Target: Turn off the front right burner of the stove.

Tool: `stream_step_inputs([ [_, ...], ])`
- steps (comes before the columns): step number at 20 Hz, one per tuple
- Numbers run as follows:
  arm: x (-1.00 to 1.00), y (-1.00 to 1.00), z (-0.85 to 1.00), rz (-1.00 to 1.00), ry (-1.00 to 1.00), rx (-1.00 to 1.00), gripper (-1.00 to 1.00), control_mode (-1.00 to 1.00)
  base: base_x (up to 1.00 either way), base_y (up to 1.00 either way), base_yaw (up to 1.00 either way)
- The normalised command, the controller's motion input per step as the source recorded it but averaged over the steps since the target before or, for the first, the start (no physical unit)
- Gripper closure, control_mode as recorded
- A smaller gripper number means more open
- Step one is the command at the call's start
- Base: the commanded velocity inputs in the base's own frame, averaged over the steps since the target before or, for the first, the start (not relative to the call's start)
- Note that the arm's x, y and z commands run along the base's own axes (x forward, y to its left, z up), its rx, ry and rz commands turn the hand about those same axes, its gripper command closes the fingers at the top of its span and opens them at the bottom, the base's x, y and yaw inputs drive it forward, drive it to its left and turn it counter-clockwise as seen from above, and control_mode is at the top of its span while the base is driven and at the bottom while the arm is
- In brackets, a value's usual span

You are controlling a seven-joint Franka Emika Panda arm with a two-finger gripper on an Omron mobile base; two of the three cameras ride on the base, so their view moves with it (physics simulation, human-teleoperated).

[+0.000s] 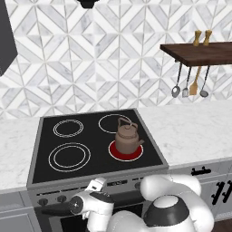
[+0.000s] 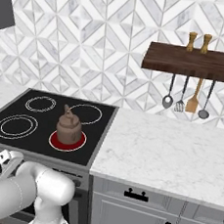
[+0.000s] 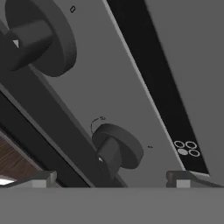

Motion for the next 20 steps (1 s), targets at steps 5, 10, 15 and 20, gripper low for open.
stream_step_inputs([
  [5, 0.14, 0.01, -0.01, 0.00, 0.00, 0.00, -1.00, -1.00, 0.00, 0.00, 0.00],
  [10, 0.21, 0.04, -0.04, 0.00, 0.00, -0.01, -1.00, -1.00, 0.00, 0.00, 0.00],
  [15, 0.28, 0.00, 0.00, 0.00, 0.01, 0.00, -1.00, -1.00, 0.00, 0.00, 0.00],
  [20, 0.33, 0.00, 0.00, 0.00, 0.05, 0.00, 1.00, -1.00, 0.00, 0.00, 0.00],
])
